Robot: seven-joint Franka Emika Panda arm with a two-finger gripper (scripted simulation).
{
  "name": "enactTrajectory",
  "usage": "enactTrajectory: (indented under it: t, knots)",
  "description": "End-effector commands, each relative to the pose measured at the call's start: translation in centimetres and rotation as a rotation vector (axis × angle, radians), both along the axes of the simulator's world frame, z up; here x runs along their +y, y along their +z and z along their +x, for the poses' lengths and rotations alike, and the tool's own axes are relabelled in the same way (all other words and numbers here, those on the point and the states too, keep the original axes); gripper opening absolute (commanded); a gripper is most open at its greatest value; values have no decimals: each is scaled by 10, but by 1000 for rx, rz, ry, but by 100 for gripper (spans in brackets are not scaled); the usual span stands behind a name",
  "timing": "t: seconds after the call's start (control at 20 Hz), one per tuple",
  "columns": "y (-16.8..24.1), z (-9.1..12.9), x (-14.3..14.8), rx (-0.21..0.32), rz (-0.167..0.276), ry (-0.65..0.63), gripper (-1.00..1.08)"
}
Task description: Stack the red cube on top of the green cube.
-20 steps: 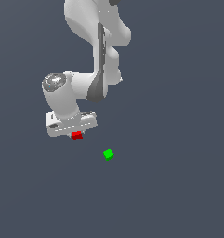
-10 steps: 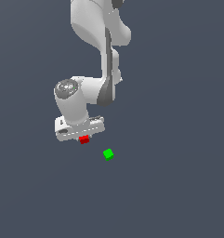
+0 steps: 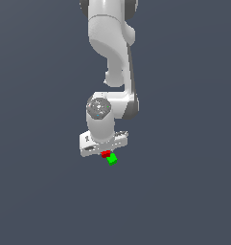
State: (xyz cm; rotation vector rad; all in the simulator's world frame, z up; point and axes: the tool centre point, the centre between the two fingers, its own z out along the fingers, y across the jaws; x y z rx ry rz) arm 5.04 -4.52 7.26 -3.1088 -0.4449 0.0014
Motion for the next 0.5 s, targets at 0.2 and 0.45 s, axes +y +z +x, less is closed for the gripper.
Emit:
enactTrajectory:
  t: [0.2, 0.45]
  knots:
    - [-10, 13, 27, -1, -1, -2, -100]
    - [-11, 15, 29, -1, -1, -2, 100]
